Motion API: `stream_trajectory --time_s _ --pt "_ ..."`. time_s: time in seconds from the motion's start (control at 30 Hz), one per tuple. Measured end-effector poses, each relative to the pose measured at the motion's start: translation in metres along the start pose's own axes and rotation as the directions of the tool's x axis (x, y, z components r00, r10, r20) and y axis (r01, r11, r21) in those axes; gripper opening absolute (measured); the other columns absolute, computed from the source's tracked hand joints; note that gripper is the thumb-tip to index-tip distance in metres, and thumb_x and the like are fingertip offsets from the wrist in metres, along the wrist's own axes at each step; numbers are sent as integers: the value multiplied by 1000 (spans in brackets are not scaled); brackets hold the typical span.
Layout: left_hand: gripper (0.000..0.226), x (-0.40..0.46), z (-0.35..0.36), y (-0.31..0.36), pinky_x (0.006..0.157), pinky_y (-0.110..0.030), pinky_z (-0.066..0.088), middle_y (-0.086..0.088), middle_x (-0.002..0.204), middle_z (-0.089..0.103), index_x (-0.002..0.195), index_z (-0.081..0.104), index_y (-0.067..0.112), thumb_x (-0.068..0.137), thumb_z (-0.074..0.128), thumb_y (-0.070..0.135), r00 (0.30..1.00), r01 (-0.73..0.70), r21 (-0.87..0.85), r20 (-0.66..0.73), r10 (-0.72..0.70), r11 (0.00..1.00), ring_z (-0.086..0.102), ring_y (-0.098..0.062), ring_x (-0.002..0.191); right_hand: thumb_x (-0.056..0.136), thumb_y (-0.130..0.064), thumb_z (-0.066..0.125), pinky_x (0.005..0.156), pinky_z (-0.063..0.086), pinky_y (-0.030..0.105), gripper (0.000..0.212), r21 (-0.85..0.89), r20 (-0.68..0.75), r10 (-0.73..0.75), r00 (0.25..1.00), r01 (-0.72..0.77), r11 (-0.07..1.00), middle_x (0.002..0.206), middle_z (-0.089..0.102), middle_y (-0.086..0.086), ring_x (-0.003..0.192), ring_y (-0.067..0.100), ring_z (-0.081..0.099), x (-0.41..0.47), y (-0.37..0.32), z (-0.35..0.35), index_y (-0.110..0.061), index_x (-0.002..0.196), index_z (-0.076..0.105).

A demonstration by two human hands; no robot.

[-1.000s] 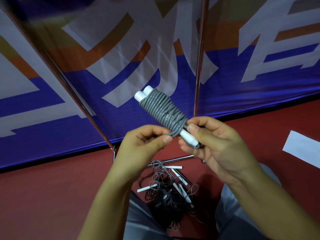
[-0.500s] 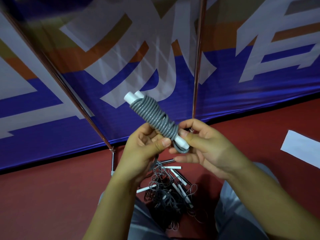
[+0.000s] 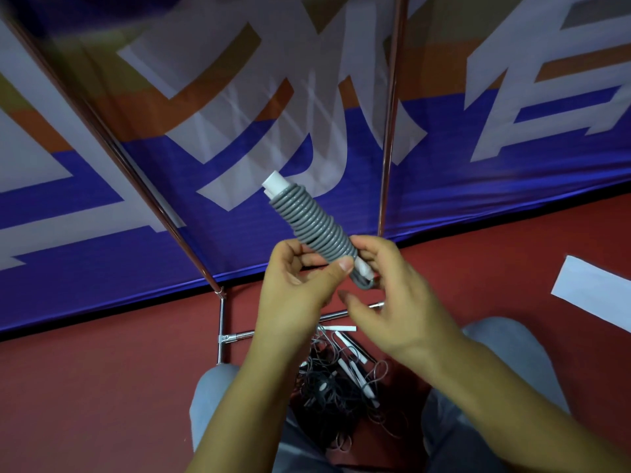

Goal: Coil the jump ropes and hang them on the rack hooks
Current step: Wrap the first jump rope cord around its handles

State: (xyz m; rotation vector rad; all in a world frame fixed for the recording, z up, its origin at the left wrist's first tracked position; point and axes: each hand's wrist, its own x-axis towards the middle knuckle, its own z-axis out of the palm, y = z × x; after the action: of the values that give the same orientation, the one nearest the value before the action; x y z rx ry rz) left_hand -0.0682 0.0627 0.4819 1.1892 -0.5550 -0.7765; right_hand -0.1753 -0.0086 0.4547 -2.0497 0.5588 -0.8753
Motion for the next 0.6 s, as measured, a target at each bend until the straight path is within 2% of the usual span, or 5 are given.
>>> stream_trajectory --time_s 0.13,0.23,0.37,0.47,0.6 --pt "32 -2 5 -3 41 -15 34 8 60 56 86 45 10 73 72 -1 999 32 -8 -17 -32 999 44 -2 42 76 -17 66 80 46 17 49 -104 -189 -55 980 36 994 104 69 2 96 11 57 0 4 8 -27 119 46" --pt "33 -3 3 -1 40 -16 32 0 65 50 82 42 10 72 72 0 998 49 0 -36 -49 999 41 -4 41 83 -21 62 82 38 0 38 -167 -226 -142 964 105 980 102 71 7 98 10 58 0 6 5 -7 118 60" --pt "36 -4 2 -1 41 -16 34 -4 68 51 83 44 8 62 72 14 998 45 39 -50 -43 998 42 -6 42 85 -27 55 84 38 -2 43 -118 -170 -141 975 122 985 104 68 -1 100 2 58 -1 7 1 0 118 60" --pt "37 -5 2 1 44 -16 38 -1 66 54 85 46 7 61 72 19 998 45 101 -41 -41 994 48 -6 46 88 -26 54 82 40 0 41 -66 -196 -126 973 115 991 102 63 -9 96 -4 58 -3 7 2 -1 119 60" --pt "22 -6 -3 5 49 -19 44 1 63 59 85 50 5 73 62 19 974 207 -30 96 -203 978 53 -10 53 90 -18 60 79 43 4 28 59 -281 -28 959 46 997 100 63 -19 92 -14 60 -4 9 0 -9 116 64"
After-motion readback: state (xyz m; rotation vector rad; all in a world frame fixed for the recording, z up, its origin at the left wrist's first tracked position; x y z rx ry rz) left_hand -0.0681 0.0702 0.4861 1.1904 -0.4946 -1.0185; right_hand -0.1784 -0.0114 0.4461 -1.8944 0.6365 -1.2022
